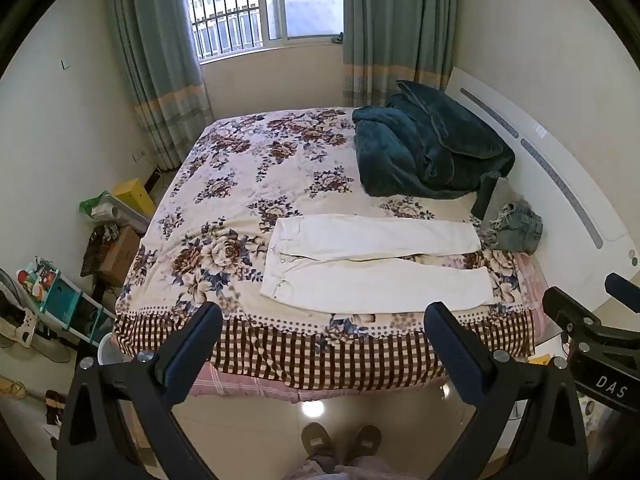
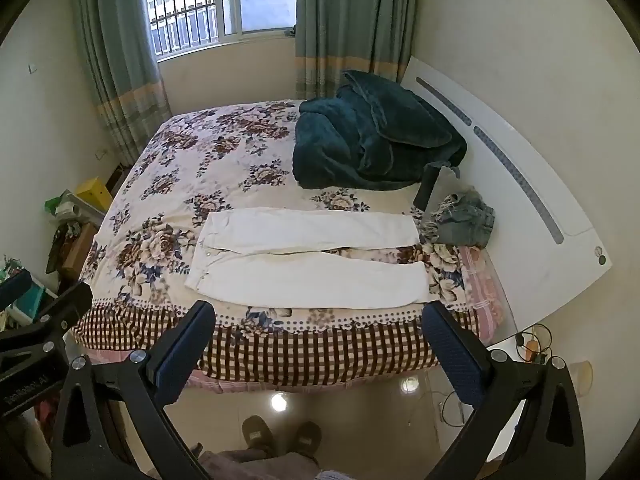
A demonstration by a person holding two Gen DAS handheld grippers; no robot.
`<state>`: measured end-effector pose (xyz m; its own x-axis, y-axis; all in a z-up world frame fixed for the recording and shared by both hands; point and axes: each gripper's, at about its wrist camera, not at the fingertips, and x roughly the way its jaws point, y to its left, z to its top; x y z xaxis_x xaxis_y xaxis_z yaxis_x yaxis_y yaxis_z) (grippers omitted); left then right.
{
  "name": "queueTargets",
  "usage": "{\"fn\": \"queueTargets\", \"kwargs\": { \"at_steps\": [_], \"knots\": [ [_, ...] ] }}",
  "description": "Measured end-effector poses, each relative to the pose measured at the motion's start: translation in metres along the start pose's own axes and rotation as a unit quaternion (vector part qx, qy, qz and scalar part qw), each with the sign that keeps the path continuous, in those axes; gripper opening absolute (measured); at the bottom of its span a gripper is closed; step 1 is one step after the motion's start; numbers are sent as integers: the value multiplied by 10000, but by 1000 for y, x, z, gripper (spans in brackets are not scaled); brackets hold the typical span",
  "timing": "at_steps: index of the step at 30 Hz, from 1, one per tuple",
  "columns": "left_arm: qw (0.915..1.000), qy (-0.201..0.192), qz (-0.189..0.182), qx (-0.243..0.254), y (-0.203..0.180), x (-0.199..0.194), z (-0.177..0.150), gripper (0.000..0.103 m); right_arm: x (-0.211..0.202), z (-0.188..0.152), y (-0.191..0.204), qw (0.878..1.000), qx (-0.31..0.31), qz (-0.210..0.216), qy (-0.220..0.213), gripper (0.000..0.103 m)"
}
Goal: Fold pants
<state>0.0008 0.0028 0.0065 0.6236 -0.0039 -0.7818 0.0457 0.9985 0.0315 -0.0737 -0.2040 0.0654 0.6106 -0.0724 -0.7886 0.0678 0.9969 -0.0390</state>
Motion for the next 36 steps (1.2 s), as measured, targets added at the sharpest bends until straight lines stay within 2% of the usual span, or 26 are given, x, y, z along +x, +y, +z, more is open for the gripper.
{"fn": "queueTargets", "kwargs": {
  "at_steps": [23, 36],
  "knots": [
    [9999, -126, -4, -71, -5, -11, 15, 103, -12, 9, 4, 10000, -47, 7, -51, 103],
    [9999, -155, 3, -57, -1, -13, 12, 103, -15, 10, 6, 10000, -48, 9, -65, 103]
  ]
}}
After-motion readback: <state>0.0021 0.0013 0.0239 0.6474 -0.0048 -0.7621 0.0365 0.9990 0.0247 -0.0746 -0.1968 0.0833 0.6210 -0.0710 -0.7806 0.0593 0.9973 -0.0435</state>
